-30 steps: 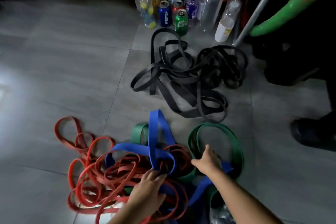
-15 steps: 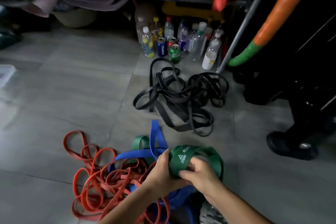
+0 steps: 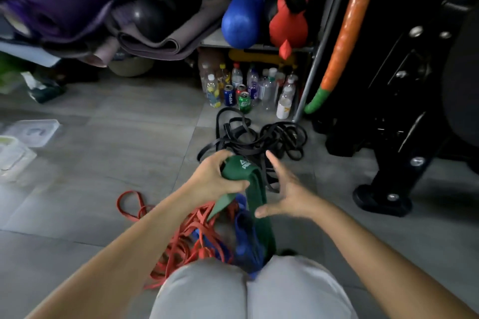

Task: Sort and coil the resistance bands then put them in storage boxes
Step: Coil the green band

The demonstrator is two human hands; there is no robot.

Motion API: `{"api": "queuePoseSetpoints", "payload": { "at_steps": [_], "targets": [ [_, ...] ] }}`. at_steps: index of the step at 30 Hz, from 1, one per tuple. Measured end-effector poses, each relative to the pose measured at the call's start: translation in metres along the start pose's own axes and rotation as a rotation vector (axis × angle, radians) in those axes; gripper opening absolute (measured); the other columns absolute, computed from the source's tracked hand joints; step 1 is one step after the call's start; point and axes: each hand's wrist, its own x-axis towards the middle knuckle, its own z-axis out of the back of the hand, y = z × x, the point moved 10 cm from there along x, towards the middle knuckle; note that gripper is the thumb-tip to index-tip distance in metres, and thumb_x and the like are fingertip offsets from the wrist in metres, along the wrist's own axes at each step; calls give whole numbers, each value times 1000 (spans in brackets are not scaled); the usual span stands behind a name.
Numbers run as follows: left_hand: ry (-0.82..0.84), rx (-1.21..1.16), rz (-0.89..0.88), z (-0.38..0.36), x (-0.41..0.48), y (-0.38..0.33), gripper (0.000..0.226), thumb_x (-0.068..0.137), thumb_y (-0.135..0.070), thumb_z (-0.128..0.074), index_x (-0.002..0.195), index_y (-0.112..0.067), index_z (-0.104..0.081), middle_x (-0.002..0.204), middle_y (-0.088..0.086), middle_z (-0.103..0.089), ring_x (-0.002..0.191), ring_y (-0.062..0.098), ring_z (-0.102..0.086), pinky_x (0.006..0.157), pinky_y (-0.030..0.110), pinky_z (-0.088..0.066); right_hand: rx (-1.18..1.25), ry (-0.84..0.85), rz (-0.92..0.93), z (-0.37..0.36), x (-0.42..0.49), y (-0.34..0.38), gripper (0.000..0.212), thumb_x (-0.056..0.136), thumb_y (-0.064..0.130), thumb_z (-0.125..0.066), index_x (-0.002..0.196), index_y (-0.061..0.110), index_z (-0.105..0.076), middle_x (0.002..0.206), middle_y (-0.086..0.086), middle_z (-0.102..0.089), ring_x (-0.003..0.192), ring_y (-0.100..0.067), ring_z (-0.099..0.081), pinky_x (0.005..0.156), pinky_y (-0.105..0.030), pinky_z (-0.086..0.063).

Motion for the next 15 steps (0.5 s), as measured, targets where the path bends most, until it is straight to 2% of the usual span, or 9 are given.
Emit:
{"api": "queuePoseSetpoints", "payload": {
  "at_steps": [3,5,6,8,9,10,11,13,15],
  "targets": [
    [-66,-53,-85,16,-7,-54,34,67,-10,-82,94,-15,-62,79,-2,-70,70,9,-66,65,25,-54,190,45,122,-11,-5,37,145,42,49,-86,146,36,13,154,13,-15,141,-3,-15,116,-28,-21],
    [-116,-160,-156,25,-11,-97,34,68,-13,-82,92,-19,-59,80,-2,-66,68,6,-64,63,23,-54,340,-5,183,-10,-6,61,140,44,43,-86,146,34,10,145,22,-20,133,7,-23,106,-13,-27],
    [-129,-269,-184,26,-14,-117,36,66,-14,-83,90,-20,-57,79,-3,-64,67,7,-63,61,24,-53,370,-61,187,-6,-8,70,137,46,42,-86,147,32,5,141,23,-23,129,7,-27,102,-13,-29],
    [-124,-414,-245,25,-20,-154,39,62,-20,-80,92,-18,-56,80,-1,-63,71,13,-62,61,29,-53,493,-271,187,16,-14,85,106,53,35,-89,141,27,-29,130,22,-45,116,3,-47,94,-18,-37],
    [-117,-429,-265,26,-19,-166,40,61,-24,-79,93,-18,-56,81,-2,-64,74,15,-63,64,30,-54,600,-416,190,34,-16,85,73,61,29,-87,125,29,-50,113,23,-60,101,5,-57,87,-20,-42],
    [-112,-424,-287,28,-21,-178,40,62,-26,-80,94,-19,-57,82,-5,-66,76,14,-64,67,31,-55,680,-559,186,54,-24,86,42,70,24,-82,105,32,-60,92,23,-67,86,7,-62,78,-21,-45],
    [-113,-393,-316,33,-23,-187,39,65,-28,-81,96,-21,-58,84,-9,-68,77,10,-65,69,29,-56,713,-672,183,74,-34,88,23,77,22,-77,92,31,-63,79,19,-69,76,3,-63,73,-24,-45],
    [-145,-299,-349,46,-26,-190,35,76,-31,-75,105,-23,-58,91,-13,-67,77,-1,-64,72,20,-53,696,-760,182,108,-49,100,14,82,21,-72,90,24,-62,79,8,-67,77,-11,-64,73,-28,-47],
    [-91,-184,-257,40,-23,-164,60,75,-40,-73,124,-15,-50,118,-4,-62,104,4,-60,95,26,-48,657,-782,227,136,-61,122,14,82,21,-72,92,21,-63,85,2,-67,85,-20,-65,79,-33,-52]
  ]
}}
